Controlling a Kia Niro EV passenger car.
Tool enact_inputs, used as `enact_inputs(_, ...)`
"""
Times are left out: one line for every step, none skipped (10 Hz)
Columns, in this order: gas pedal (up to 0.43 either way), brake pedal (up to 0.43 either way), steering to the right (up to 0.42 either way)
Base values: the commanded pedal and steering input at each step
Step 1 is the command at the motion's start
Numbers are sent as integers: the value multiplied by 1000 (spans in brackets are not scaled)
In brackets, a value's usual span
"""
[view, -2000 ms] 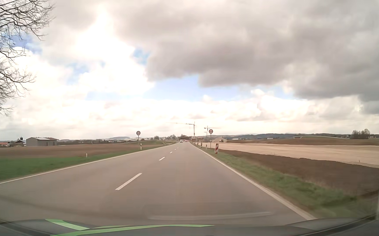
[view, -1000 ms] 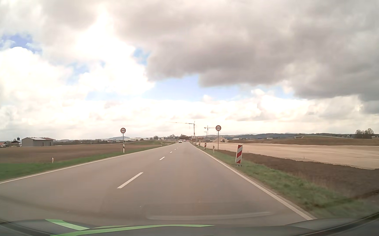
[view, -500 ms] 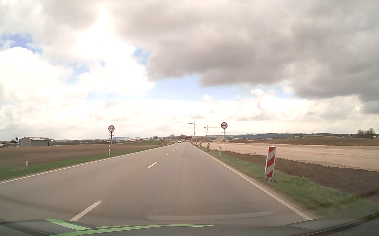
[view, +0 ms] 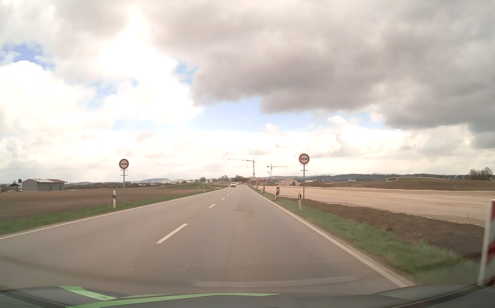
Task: Follow the waypoints while adhering to traffic rules and regulations
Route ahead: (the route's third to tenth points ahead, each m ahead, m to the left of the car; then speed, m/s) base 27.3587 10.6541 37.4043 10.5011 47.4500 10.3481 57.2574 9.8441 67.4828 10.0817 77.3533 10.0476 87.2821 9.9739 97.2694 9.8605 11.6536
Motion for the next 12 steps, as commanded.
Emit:
enact_inputs(98,0,-1)
enact_inputs(98,0,-1)
enact_inputs(98,0,-1)
enact_inputs(98,0,-1)
enact_inputs(98,0,-1)
enact_inputs(98,0,-1)
enact_inputs(98,0,-1)
enact_inputs(98,0,-1)
enact_inputs(87,0,-1)
enact_inputs(87,0,-1)
enact_inputs(87,0,-1)
enact_inputs(87,0,-1)
